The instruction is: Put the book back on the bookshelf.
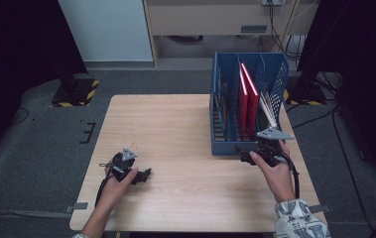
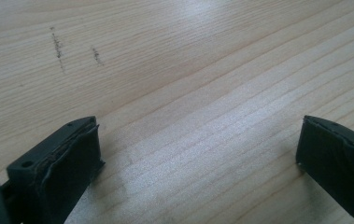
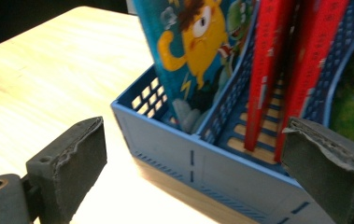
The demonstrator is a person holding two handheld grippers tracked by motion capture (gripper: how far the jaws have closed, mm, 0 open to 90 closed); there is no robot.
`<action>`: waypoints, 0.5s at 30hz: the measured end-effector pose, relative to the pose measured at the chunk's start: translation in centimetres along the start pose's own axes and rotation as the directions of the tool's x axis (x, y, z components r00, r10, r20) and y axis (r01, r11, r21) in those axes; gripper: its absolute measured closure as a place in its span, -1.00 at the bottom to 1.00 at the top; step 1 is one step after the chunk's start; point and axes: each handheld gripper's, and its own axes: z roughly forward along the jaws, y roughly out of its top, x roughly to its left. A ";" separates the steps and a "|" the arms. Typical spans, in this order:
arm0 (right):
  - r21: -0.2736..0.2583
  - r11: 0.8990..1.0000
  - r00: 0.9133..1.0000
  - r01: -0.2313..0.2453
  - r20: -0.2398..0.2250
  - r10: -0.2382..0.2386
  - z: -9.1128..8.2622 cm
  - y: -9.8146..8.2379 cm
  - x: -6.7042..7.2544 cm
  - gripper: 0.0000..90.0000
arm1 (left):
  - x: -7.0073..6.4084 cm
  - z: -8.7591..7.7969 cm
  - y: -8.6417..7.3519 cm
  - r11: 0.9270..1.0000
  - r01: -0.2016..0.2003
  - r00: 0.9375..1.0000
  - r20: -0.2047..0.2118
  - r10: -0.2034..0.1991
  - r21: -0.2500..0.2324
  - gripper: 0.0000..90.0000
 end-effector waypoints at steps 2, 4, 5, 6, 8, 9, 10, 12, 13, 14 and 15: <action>0.008 1.000 1.000 0.008 -0.007 -0.008 0.1 -0.1 0.4 -0.84 | 0.0 0.0 0.0 1.000 0.000 1.000 0.000 0.000 0.000 -1.00; 0.013 1.000 1.000 0.011 -0.013 -0.011 0.2 -0.2 0.8 -0.84 | 0.0 0.0 0.0 1.000 0.000 1.000 0.000 0.000 0.000 -1.00; 0.016 1.000 1.000 0.014 -0.020 -0.013 0.2 -0.2 1.0 -0.84 | 0.0 0.0 0.0 1.000 0.000 1.000 0.000 0.000 0.000 -1.00; 0.015 1.000 1.000 0.014 -0.021 -0.013 0.2 -0.2 1.2 -0.84 | 0.0 0.0 0.0 1.000 0.000 1.000 0.000 0.000 0.000 -1.00; 0.020 1.000 0.999 0.020 -0.032 -0.019 0.3 -0.3 1.7 -0.84 | 0.0 0.0 0.0 1.000 0.000 1.000 0.000 0.000 0.000 -1.00; 0.022 0.999 0.999 0.024 -0.036 -0.024 0.3 -0.3 1.9 -0.84 | 0.0 0.0 0.0 1.000 0.000 1.000 0.000 0.000 0.000 -1.00; 0.025 0.999 0.999 0.031 -0.040 -0.030 0.3 -0.3 2.1 -0.84 | 0.0 0.0 0.0 1.000 0.000 1.000 0.000 0.000 0.000 -1.00; 0.028 0.999 0.998 0.036 -0.050 -0.035 0.4 -0.4 2.5 -0.84 | 0.0 0.0 0.0 1.000 0.000 1.000 0.000 0.000 0.000 -1.00; 0.032 0.999 0.998 0.040 -0.054 -0.038 0.4 -0.4 2.7 -0.84 | 0.0 0.0 0.0 1.000 0.000 1.000 0.000 0.000 0.000 -1.00; 0.035 0.998 0.997 0.048 -0.059 -0.046 0.4 -0.4 2.9 -0.84 | 0.0 0.0 0.0 1.000 0.000 1.000 0.000 0.000 0.000 -1.00; 0.037 0.998 0.997 0.043 -0.065 -0.041 0.4 -0.5 3.1 -0.84 | 0.0 0.0 0.0 1.000 0.000 1.000 0.000 0.000 0.000 -1.00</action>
